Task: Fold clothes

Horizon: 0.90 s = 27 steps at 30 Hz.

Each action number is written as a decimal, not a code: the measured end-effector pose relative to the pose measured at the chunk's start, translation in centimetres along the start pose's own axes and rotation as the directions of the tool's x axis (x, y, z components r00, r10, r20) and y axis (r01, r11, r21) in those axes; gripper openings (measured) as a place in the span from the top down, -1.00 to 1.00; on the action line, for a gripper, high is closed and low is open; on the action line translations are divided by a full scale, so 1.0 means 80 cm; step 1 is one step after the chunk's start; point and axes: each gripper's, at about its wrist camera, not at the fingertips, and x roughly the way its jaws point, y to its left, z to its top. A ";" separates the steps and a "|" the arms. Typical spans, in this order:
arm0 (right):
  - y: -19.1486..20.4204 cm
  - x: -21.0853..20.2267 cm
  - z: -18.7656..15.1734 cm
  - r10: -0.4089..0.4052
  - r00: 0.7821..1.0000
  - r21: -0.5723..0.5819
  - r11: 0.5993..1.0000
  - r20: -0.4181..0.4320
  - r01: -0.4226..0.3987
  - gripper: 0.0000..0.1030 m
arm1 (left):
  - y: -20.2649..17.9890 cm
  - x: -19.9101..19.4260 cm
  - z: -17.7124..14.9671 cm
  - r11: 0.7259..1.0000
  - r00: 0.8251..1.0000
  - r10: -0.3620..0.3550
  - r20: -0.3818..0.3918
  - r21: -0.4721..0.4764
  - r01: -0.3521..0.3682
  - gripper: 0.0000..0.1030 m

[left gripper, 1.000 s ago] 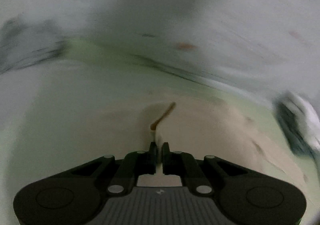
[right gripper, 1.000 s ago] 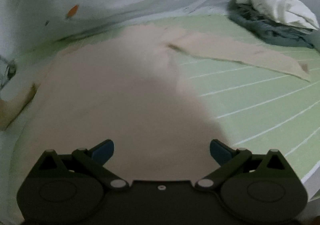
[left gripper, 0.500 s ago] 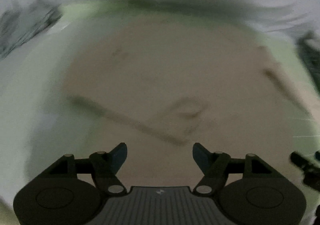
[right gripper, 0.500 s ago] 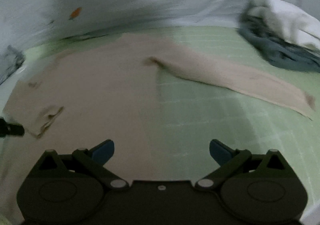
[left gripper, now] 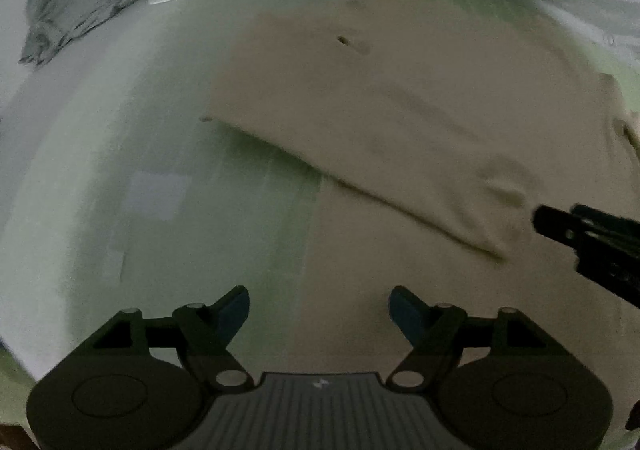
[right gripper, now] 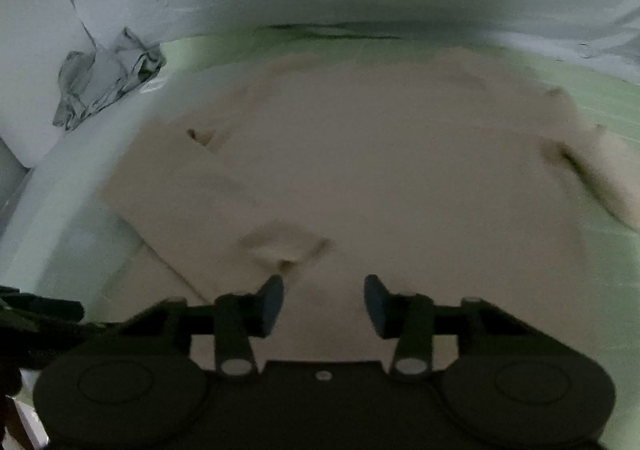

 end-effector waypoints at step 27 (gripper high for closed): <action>-0.214 -0.144 0.039 -0.285 0.908 0.129 0.958 0.307 0.257 0.91 | -0.058 -0.016 0.011 0.993 0.991 0.085 0.103 -0.086 -0.076 -0.81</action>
